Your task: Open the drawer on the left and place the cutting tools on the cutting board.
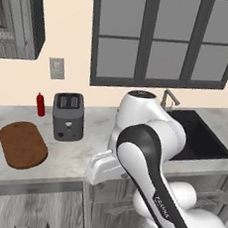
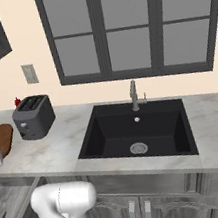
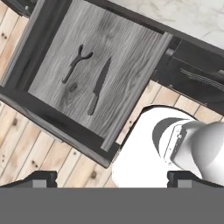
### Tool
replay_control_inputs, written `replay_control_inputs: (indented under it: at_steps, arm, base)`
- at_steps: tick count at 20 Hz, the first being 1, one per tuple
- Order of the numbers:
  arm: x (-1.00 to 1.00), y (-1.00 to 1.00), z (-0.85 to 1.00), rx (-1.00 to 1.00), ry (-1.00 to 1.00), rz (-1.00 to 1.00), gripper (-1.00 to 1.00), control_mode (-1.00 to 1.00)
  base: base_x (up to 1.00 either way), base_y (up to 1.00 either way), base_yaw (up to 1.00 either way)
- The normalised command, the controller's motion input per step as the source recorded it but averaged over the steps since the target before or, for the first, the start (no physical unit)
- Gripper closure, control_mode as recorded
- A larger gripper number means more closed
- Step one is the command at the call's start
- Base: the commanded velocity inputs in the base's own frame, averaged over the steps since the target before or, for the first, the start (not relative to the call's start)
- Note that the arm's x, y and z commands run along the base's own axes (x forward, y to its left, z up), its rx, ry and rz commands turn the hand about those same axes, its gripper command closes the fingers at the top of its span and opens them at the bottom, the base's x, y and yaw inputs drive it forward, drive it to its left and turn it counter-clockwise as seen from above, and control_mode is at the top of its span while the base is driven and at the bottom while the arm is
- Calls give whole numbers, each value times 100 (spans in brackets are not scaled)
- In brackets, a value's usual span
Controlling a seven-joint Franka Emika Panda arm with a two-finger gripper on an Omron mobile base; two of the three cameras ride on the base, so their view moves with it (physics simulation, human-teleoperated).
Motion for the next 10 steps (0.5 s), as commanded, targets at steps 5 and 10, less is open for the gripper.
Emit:
replay_control_inputs:
  at_steps: [5, 10]
  arm:
    - [0, 21, -11, 0, 0, -3, -100, -100]
    - [0, 26, -22, -2, 4, -4, -100, -100]
  base:
    - [0, 0, 0]
    - [0, 0, 0]
